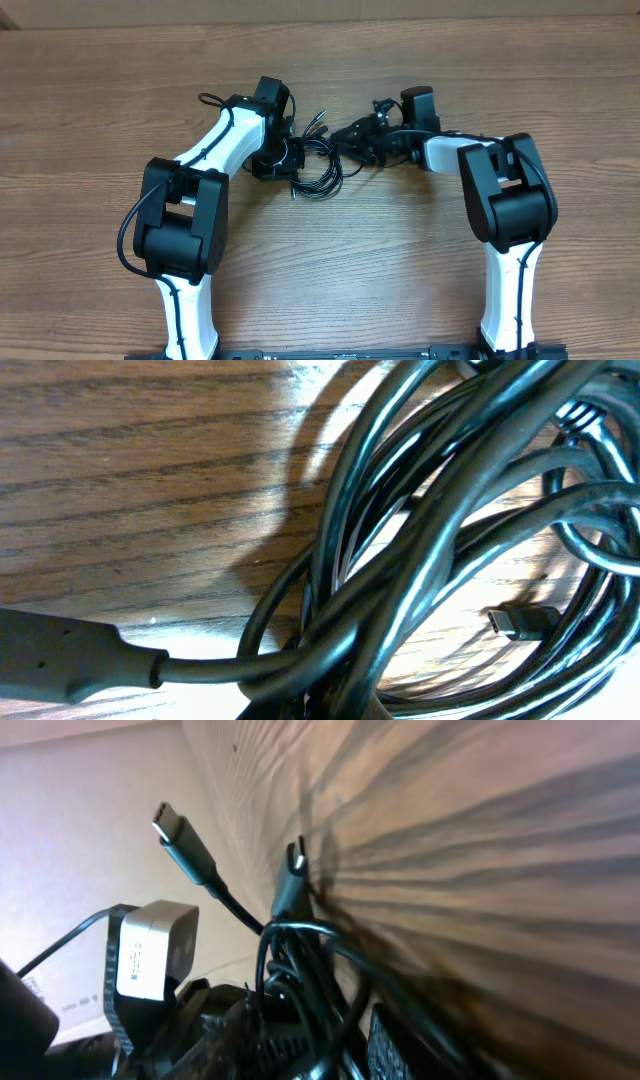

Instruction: Untangle cables

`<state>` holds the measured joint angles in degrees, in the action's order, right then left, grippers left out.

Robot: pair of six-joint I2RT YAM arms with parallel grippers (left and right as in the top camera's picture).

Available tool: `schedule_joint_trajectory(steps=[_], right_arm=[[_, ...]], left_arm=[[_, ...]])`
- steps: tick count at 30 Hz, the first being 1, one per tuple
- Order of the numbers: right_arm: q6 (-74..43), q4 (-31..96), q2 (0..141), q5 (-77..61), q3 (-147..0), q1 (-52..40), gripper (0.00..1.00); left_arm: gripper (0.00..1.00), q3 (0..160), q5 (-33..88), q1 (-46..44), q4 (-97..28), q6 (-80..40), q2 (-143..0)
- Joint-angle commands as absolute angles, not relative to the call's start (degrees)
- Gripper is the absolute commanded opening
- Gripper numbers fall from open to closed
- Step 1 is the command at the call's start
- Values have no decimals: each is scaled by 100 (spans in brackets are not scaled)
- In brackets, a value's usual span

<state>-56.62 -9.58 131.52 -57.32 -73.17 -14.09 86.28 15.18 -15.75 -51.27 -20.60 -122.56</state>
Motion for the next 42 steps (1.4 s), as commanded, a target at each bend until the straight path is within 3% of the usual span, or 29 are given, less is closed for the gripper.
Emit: schedule_joint_trajectory(steps=[1, 19, 24, 30, 39, 42], right_arm=[[-6294, -1214, 13161, -5658, -7277, -1614, 34], [-6410, -3000, 13161, -4659, -7277, -1686, 35], [-7210, -3175, 13161, -5343, -7277, -1468, 27], [-7150, -2971, 13161, -6156, -7277, -1505, 30], [-7157, -2947, 13161, -6226, -7277, -1782, 30], [-7155, -2952, 13161, -6215, -7277, -1826, 26]], left_arm=[[4, 8335, 945, -1579, -5201, -1925, -12589], [4, 8335, 947, -1579, -5212, -1927, -12589], [4, 8335, 945, -1579, -5212, -1925, -12589], [4, 8335, 947, -1579, -5203, -1929, -12589], [4, 8335, 947, -1577, -5214, -1927, -12589], [4, 8335, 947, -1577, -5214, -1927, -12589]])
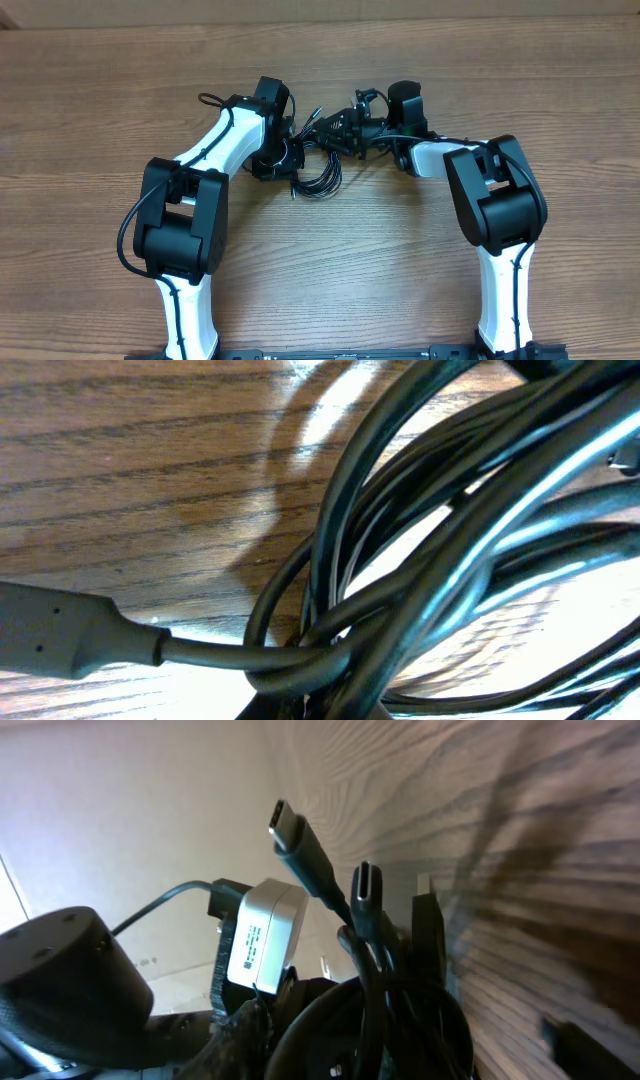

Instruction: Untangle cables

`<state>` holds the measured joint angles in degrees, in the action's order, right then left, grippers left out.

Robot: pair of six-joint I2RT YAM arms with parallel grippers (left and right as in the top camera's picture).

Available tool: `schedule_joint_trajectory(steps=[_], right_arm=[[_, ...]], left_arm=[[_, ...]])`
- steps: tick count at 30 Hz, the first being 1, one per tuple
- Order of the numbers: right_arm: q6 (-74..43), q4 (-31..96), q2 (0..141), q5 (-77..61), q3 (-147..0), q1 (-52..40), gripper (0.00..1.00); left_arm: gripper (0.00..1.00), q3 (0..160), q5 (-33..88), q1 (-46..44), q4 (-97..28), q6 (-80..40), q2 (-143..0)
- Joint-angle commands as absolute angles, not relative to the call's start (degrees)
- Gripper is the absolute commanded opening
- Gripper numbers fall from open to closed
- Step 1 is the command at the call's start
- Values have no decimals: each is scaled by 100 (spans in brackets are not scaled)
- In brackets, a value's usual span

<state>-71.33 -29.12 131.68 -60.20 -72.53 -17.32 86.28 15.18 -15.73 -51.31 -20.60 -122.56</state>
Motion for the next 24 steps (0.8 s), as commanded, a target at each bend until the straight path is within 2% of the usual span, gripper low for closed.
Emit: schedule_joint_trajectory(steps=[1, 3, 5, 12, 24], right_arm=[[-7153, -2954, 13161, -6202, -7277, -1826, 22], [-7091, -3063, 13161, -6217, -7277, -1826, 11], [-6869, -3253, 13161, -6270, -7277, -1815, 4], [-6899, -3966, 13074, -6681, -7279, -1603, 4], [-6958, -3964, 11979, -7113, -7323, -985, 4]], left_arm=[[4, 8335, 947, -1579, -5214, -1927, -12589], [4, 8335, 947, -1577, -5214, -1925, -12589], [4, 8335, 945, -1579, -5216, -1925, -12589], [4, 8335, 947, -1577, -5234, -1879, -12589], [4, 8335, 947, -1577, -5229, -1883, -12589]])
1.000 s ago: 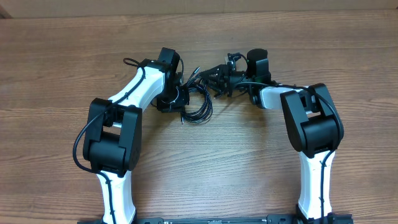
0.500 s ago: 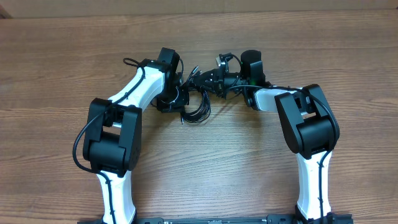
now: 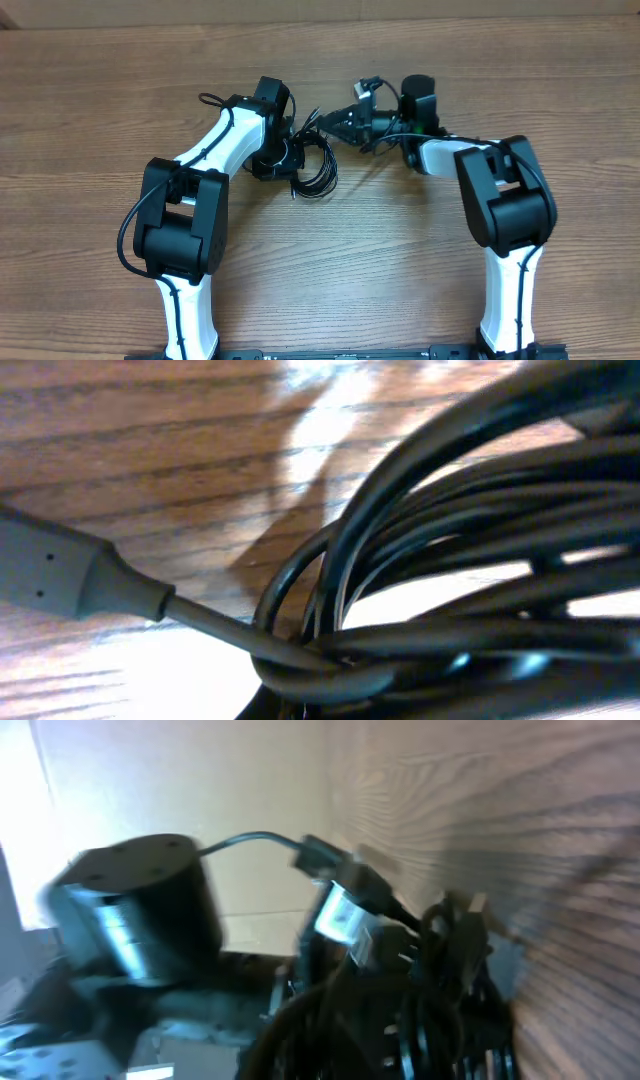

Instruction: Untangle cables

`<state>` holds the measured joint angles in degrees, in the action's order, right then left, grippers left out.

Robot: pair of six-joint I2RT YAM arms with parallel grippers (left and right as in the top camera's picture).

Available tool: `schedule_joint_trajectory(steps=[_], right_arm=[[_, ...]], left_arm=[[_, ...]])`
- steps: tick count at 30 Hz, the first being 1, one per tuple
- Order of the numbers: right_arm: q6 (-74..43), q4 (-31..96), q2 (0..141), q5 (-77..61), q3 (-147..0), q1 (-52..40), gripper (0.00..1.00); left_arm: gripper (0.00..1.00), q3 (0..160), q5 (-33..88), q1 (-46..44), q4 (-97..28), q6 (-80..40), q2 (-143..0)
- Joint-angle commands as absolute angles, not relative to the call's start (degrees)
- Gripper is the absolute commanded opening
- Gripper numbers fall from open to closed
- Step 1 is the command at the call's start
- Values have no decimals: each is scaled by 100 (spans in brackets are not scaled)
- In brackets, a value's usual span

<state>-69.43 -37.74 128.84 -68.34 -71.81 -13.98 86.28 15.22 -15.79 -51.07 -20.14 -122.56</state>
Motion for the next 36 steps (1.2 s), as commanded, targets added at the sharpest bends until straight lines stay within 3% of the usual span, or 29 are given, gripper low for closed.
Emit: schedule_joint_trajectory(steps=[1, 15, 19, 21, 23, 26, 30, 32, 36], right_arm=[[-7043, -3966, 11850, -7190, -7325, -913, 4], [-7019, -3815, 11048, -7782, -7321, -309, 4], [-6316, -2506, 11048, -7752, -7312, -416, 6], [-5586, -1356, 11048, -7472, -7308, -489, 19], [-4584, 318, 11048, -6674, -7308, -598, 25], [-4007, 1774, 11048, -5494, -7308, -766, 31], [-3778, 2416, 11048, -4584, -7308, -1151, 34], [-3975, 2591, 11072, -4034, -7303, -1308, 41], [-4466, 2598, 11229, -3559, -7260, -1555, 42]], left_arm=[[4, 8335, 947, -1577, -5229, -1883, -12589], [4, 8335, 950, -1577, -5225, -1885, -12589], [4, 8335, 972, -1577, -5223, -1885, -12589], [4, 8335, 972, -1577, -5218, -1885, -12589], [4, 8335, 972, -1577, -5221, -1885, -12589], [7, 8335, 972, -1577, -5223, -1883, -12589], [8, 8335, 987, -1577, -5203, -1885, -12589], [9, 8335, 1009, -1577, -5203, -1883, -12589], [9, 8335, 1009, -1577, -5216, -1883, -12589]])
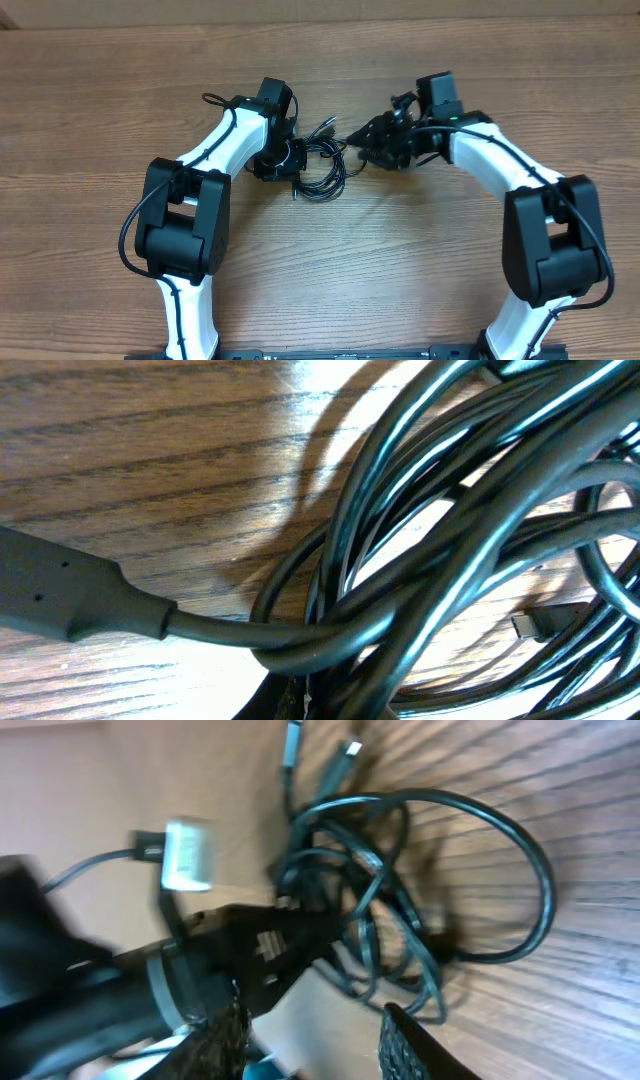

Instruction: Untangle cables

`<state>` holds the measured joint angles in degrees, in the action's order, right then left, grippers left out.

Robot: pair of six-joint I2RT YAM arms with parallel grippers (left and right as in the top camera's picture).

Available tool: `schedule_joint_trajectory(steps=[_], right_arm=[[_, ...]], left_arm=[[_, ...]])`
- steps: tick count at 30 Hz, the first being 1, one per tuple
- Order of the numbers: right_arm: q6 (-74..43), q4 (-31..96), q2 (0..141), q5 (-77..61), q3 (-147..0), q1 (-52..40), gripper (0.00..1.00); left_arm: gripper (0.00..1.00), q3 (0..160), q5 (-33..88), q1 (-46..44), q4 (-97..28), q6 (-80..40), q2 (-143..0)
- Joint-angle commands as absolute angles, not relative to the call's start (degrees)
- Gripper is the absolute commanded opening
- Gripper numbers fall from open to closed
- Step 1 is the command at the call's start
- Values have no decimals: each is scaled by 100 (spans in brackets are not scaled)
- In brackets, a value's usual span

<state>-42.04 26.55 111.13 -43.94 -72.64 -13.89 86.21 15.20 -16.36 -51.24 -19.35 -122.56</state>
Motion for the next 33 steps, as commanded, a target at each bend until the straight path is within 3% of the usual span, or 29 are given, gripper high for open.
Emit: schedule_joint_trajectory(steps=[1, 12, 22, 28, 33], right_arm=[[-4547, 2526, 11292, -3544, -7260, -1594, 42], [-5422, 937, 12025, -3610, -7260, -1767, 39], [-5769, 578, 12156, -3778, -7260, -1872, 34], [-5876, 21, 12339, -4206, -7260, -1929, 17], [-5850, -158, 12339, -4375, -7260, -1929, 18]], left_arm=[[9, 8335, 1009, -1577, -5221, -1883, -12589], [8, 8335, 1011, -1577, -5225, -1883, -12589], [9, 8335, 1011, -1577, -5221, -1883, -12589], [8, 8335, 1009, -1577, -5223, -1883, -12589], [7, 8335, 1009, -1577, -5221, -1883, -12589]])
